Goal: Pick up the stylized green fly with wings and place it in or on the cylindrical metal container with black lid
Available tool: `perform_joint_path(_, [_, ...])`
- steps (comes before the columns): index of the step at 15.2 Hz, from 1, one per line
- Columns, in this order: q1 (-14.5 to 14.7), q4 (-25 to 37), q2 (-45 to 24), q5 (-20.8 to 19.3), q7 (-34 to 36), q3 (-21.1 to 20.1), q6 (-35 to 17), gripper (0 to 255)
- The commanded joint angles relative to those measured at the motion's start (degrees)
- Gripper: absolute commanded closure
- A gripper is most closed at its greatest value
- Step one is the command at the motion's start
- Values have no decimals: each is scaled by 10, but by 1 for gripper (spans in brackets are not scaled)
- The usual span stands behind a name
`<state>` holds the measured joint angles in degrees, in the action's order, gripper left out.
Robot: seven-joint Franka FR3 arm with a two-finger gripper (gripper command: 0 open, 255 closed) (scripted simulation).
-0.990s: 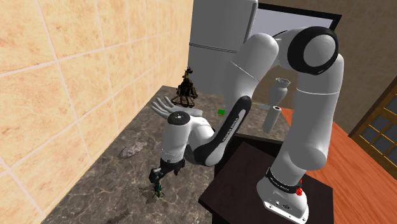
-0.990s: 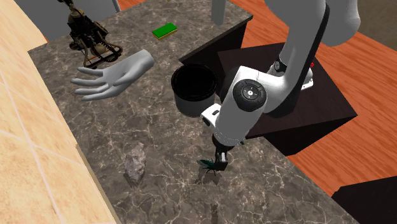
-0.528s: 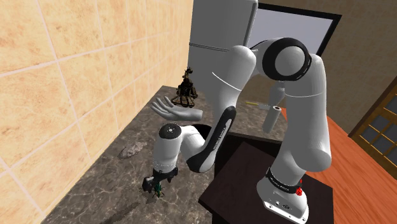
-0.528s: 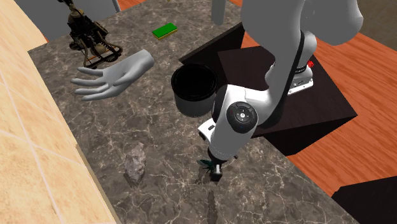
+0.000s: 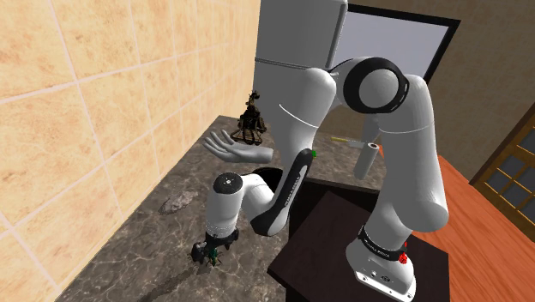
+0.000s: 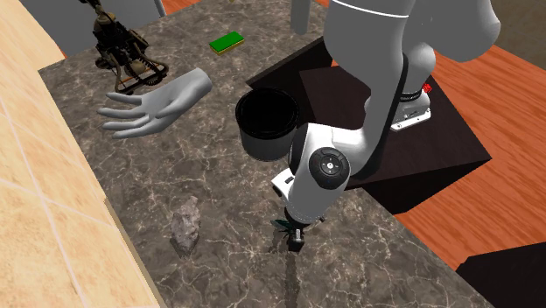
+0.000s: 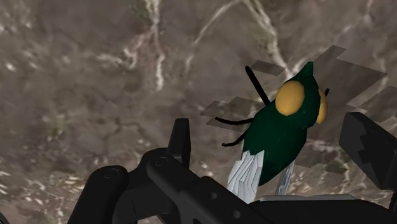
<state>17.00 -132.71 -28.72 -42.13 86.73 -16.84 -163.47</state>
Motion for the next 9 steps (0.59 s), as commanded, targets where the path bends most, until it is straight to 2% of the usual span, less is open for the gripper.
perform_joint_path(1, [0,0,0,0,0,0,0,0])
perform_joint_path(2, [0,0,0,0,0,0,0,0])
perform_joint_path(3, [0,0,0,0,0,0,0,255])
perform_joint_path(9, [0,1,0,1,-1,-1,1,255])
